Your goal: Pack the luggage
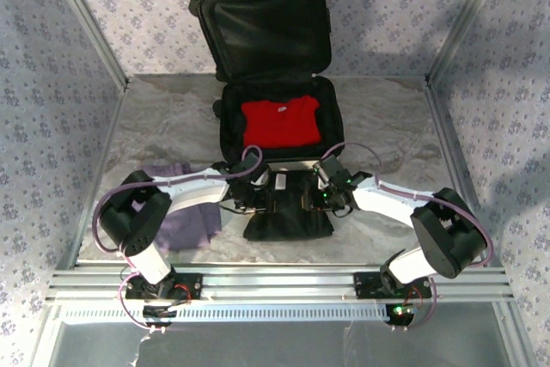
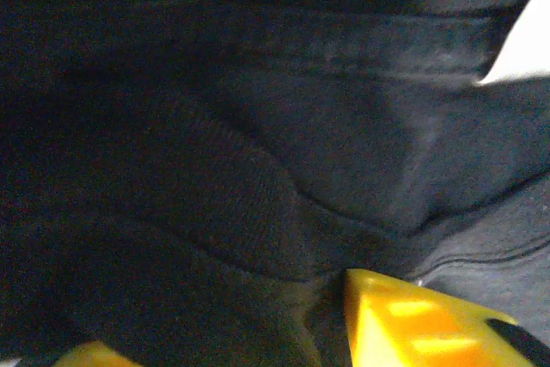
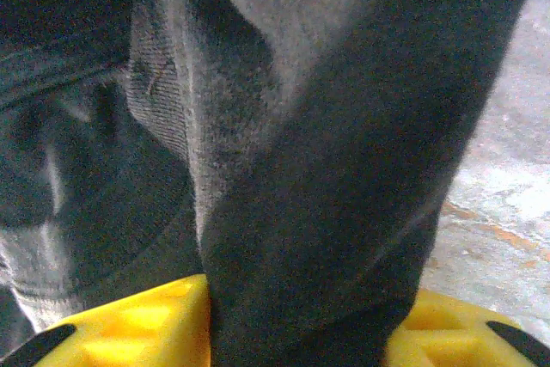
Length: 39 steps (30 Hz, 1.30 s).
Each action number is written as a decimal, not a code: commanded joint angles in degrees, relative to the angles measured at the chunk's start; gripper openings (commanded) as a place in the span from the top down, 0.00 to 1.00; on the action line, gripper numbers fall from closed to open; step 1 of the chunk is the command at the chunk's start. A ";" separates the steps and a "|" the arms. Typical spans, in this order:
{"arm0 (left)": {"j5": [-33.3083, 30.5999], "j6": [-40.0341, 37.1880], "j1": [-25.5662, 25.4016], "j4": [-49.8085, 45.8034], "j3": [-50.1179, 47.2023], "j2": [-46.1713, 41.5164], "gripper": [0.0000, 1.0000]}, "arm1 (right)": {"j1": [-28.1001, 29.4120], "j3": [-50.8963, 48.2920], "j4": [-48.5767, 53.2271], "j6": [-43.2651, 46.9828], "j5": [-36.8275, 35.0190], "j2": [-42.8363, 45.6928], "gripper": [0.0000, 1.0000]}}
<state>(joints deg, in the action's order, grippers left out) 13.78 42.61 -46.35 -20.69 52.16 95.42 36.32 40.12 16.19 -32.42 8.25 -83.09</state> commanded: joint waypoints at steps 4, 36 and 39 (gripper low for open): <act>1.83 -0.50 -1.07 4.54 2.67 -0.43 0.88 | -0.22 -0.46 -1.86 -0.18 2.91 0.69 0.82; -3.30 -17.71 12.62 -8.63 34.27 1.54 1.00 | -14.38 33.67 5.31 14.47 7.82 -5.53 1.00; -2.95 -18.85 14.45 -8.38 40.43 6.81 1.00 | -16.56 41.27 5.91 15.52 10.12 -12.42 1.00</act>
<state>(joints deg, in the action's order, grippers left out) 9.43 26.70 -33.30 -31.31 87.44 99.68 21.23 75.05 23.86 -19.27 15.29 -91.77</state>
